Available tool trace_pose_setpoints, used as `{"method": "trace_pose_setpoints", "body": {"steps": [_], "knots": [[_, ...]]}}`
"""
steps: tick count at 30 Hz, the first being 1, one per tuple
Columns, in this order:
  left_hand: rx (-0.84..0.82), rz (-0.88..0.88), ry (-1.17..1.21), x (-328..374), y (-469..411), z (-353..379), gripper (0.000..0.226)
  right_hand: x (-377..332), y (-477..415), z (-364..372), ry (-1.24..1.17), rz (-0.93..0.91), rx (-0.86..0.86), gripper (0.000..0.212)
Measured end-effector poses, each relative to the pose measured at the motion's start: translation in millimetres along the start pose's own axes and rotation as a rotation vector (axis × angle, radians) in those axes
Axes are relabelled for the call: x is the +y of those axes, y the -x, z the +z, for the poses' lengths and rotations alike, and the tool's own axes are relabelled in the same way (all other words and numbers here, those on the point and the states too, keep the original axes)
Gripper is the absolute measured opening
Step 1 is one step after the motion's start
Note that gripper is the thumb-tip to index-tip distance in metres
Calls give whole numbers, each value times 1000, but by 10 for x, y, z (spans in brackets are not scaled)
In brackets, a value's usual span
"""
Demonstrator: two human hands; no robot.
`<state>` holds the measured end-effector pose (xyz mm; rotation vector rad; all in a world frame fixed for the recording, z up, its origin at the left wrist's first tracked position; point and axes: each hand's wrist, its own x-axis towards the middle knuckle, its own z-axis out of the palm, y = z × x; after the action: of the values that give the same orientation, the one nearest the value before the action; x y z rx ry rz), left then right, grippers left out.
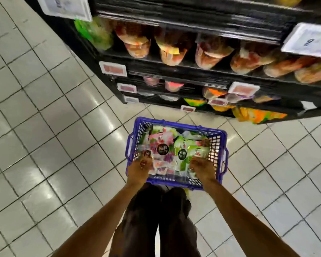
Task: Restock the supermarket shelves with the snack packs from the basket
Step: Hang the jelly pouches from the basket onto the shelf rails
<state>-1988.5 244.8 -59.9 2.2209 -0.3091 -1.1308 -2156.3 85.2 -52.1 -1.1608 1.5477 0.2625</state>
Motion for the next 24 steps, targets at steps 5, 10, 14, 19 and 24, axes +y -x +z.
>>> {"method": "trace_pose_setpoints", "body": {"steps": [5, 10, 14, 19, 24], "knots": [[14, -192, -36, -757, -617, 418, 17, 412, -835, 570, 183, 20, 31, 20], [-17, -278, -233, -1322, -1302, 818, 21, 696, -1585, 1103, 296, -55, 52, 27], [67, -285, -244, -1484, -1597, 1036, 33, 786, -2002, 1448, 323, -64, 80, 54], [77, -328, -286, -1523, -1767, 1166, 40, 819, -2177, 1591, 184, -28, 3, 66], [-20, -355, -469, -1559, -1701, 1182, 52, 903, -2120, 1304, 89, -21, 1, 35]]}}
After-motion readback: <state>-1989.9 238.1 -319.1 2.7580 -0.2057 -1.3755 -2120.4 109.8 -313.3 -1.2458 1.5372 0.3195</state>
